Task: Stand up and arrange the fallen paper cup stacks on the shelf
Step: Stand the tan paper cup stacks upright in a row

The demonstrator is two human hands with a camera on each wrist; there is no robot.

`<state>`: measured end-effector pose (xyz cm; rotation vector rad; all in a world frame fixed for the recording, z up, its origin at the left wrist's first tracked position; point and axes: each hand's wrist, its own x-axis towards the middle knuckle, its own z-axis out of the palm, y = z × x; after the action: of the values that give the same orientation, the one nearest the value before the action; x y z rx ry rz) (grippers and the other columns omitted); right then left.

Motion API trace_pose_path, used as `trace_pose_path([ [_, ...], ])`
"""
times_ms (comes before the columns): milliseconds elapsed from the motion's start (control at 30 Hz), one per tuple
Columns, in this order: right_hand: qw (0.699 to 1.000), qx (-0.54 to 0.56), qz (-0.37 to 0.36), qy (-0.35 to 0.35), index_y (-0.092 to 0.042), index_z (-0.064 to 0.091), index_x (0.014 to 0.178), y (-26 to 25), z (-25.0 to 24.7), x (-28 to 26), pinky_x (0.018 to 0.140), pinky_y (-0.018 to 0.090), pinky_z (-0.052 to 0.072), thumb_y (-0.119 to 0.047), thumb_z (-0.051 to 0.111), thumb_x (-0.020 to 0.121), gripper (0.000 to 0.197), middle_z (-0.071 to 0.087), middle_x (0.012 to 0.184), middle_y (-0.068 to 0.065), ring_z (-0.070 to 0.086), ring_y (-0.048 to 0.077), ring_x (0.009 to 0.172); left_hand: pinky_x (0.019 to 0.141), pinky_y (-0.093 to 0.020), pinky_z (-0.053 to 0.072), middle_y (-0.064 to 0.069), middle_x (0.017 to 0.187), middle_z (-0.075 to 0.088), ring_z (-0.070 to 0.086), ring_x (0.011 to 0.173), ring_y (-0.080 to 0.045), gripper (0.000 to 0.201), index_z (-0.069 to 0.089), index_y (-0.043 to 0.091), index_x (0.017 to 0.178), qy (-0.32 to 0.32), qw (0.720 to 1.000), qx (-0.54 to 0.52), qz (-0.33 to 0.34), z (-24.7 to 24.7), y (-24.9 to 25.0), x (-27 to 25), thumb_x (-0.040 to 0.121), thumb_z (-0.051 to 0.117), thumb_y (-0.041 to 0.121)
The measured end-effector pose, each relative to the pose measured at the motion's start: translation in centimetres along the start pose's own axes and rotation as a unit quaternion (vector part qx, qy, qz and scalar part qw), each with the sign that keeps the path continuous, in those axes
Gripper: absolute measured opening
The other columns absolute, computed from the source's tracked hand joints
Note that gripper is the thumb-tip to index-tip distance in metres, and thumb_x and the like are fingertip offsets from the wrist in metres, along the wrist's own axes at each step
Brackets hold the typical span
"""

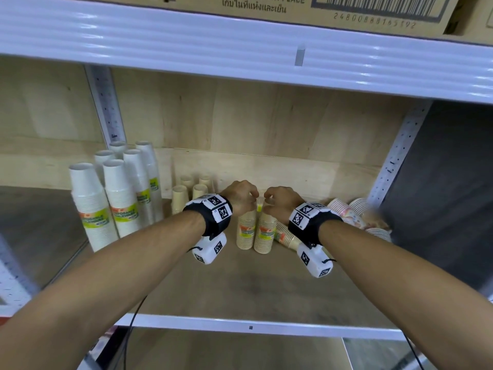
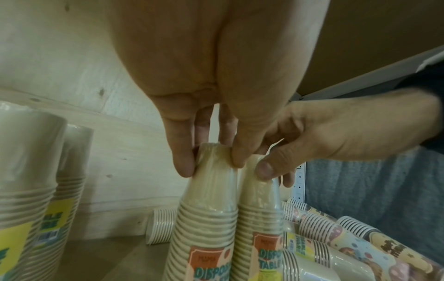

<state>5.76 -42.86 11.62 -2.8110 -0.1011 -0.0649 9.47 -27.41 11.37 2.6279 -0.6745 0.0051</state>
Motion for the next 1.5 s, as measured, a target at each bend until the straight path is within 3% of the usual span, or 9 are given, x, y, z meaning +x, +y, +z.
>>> trace_pose_path([
  [167, 1.0, -0.008, 0.023, 0.005, -0.008, 0.064, 0.111, -0.3, -0.1, 0.2, 0.084, 0.036, 0.053, -0.027, 0.064, 0.086, 0.032, 0.065, 0.11, 0.009, 0.06, 0.026, 0.101, 0.089, -0.025, 0.043, -0.006, 0.126, 0.063, 0.058, 0.113, -0.023, 0.031, 0.066, 0.014, 0.122, -0.02, 1.0, 0.008, 0.012, -0.2, -0.2, 0.2, 0.092, 0.059, 0.016],
  [367, 0.999, 0.001, 0.038, 0.01, -0.008, 0.063, 0.107, -0.4, 0.0, 0.3, 0.078, 0.035, 0.052, -0.029, 0.064, 0.084, 0.03, 0.064, 0.107, 0.01, 0.061, 0.026, 0.094, 0.084, -0.022, 0.041, -0.006, 0.127, 0.062, 0.059, 0.114, -0.023, 0.033, 0.066, 0.014, 0.123, -0.024, 1.0, 0.012, 0.013, -0.3, -0.4, 0.5, 0.091, 0.062, 0.016],
  [767, 1.0, -0.007, 0.012, -0.001, -0.007, 0.064, 0.116, -2.6, -0.7, 0.4, 0.08, 0.031, 0.049, -0.03, 0.069, 0.084, 0.039, 0.062, 0.118, 0.011, 0.06, 0.027, 0.106, 0.076, -0.027, 0.048, -0.003, 0.116, 0.061, 0.057, 0.096, -0.018, 0.031, 0.069, 0.018, 0.114, -0.072, 0.997, 0.029, -0.012, -2.2, -0.7, 0.4, 0.083, 0.069, 0.016],
  [1033, 0.999, 0.015, -0.022, -0.038, -0.008, 0.066, 0.109, -6.2, -0.5, 0.9, 0.07, 0.029, 0.048, -0.036, 0.073, 0.081, 0.04, 0.064, 0.112, 0.009, 0.064, 0.025, 0.098, 0.081, -0.029, 0.055, -0.001, 0.113, 0.064, 0.062, 0.101, -0.019, 0.032, 0.071, 0.022, 0.111, -0.099, 0.992, 0.05, -0.066, -4.9, -2.9, -1.8, 0.08, 0.071, 0.014],
  [1133, 0.998, 0.021, -0.042, -0.043, -0.007, 0.066, 0.108, -8.0, -0.2, 1.0, 0.064, 0.025, 0.043, -0.037, 0.074, 0.08, 0.041, 0.064, 0.109, 0.008, 0.064, 0.024, 0.097, 0.075, -0.027, 0.054, 0.0, 0.11, 0.064, 0.062, 0.095, -0.018, 0.032, 0.071, 0.02, 0.111, -0.1, 0.99, 0.057, -0.082, -6.1, -3.8, -3.0, 0.08, 0.07, 0.012],
  [1300, 0.996, 0.036, -0.067, -0.048, -0.008, 0.065, 0.103, -10.8, 0.7, 1.4, 0.058, 0.024, 0.042, -0.038, 0.076, 0.076, 0.042, 0.066, 0.103, 0.009, 0.063, 0.024, 0.09, 0.086, -0.032, 0.056, -0.002, 0.109, 0.067, 0.063, 0.101, -0.019, 0.028, 0.072, 0.021, 0.101, -0.08, 0.989, 0.052, -0.114, -7.8, -5.9, -4.9, 0.076, 0.072, 0.008],
  [1500, 0.995, 0.046, -0.082, -0.042, -0.013, 0.063, 0.099, -13.3, 1.9, 1.7, 0.068, 0.027, 0.048, -0.037, 0.079, 0.071, 0.04, 0.061, 0.097, 0.004, 0.063, 0.024, 0.09, 0.09, -0.032, 0.054, -0.002, 0.112, 0.068, 0.062, 0.105, -0.019, 0.029, 0.072, 0.017, 0.104, -0.053, 0.989, 0.031, -0.138, -8.8, -8.0, -6.8, 0.077, 0.073, 0.007],
])
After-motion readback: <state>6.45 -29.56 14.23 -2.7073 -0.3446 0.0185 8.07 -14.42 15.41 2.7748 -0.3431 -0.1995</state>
